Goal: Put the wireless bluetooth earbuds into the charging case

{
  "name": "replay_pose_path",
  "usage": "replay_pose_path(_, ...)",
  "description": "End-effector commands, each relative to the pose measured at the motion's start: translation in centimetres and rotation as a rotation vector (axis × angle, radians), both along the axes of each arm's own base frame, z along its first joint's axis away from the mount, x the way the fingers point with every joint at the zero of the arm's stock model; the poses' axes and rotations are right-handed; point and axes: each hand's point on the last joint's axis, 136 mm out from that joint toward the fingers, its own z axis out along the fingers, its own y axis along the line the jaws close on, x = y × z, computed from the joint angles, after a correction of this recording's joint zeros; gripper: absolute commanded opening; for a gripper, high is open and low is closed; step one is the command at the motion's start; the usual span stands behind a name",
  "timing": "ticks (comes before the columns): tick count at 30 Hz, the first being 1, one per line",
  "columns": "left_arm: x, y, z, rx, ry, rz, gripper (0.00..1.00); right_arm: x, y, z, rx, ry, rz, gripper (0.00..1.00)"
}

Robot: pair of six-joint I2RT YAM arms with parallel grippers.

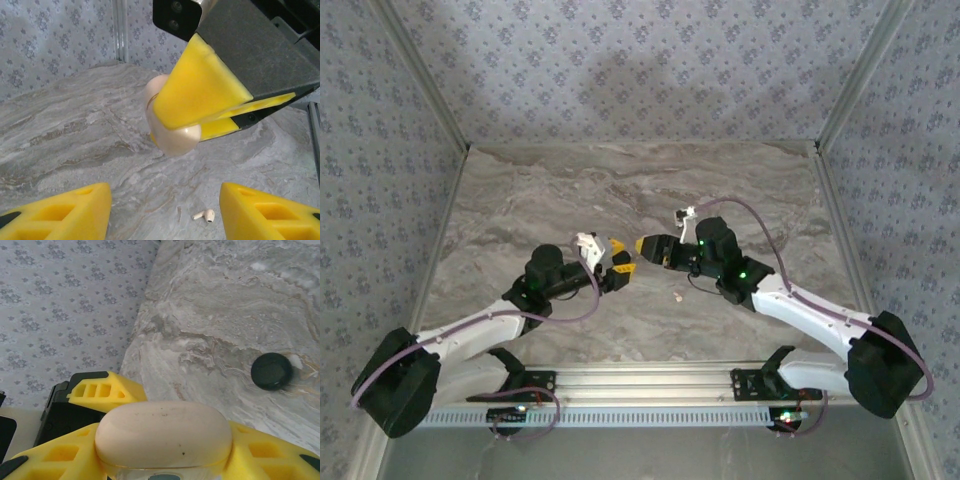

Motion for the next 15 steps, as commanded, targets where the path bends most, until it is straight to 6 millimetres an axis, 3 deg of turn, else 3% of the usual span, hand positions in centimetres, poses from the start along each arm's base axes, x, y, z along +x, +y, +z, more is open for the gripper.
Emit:
replay_pose_path(1, 0.4, -0.4, 2.9, -0.047, -0.097, 0.009, 0.59, 0.2, 1.2, 2.9, 0.076, -0.042, 0.020, 0.50)
replay_pose_path(15, 0.8, -1.2, 4.0, -0.074, -0.110, 0.004, 0.60, -1.0, 3.1, 3.1, 0.100, -0.024, 0.065, 0.50)
